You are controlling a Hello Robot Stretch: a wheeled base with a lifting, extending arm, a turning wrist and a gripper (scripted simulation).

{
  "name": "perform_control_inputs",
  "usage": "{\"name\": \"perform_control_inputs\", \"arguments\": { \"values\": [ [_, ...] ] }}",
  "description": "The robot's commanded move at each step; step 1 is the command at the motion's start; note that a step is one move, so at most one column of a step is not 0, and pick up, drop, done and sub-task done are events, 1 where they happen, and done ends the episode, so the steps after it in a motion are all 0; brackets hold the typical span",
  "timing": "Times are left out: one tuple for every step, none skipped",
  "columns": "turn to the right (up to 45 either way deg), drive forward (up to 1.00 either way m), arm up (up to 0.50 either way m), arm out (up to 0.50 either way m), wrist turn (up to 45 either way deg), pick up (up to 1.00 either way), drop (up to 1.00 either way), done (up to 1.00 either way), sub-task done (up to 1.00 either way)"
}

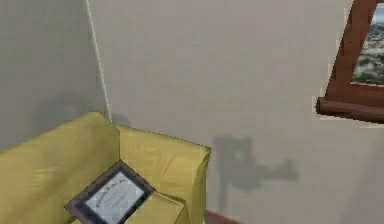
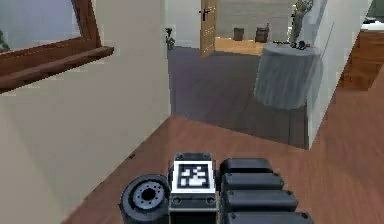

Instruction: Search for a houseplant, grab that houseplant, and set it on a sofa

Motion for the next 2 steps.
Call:
{"name": "perform_control_inputs", "arguments": {
  "values": [
    [45.0,0.0,0.0,0.0,0.0,0.0,0.0,0.0,0.0],
    [6.0,0.0,0.0,0.0,0.0,0.0,0.0,0.0,0.0]
  ]
}}
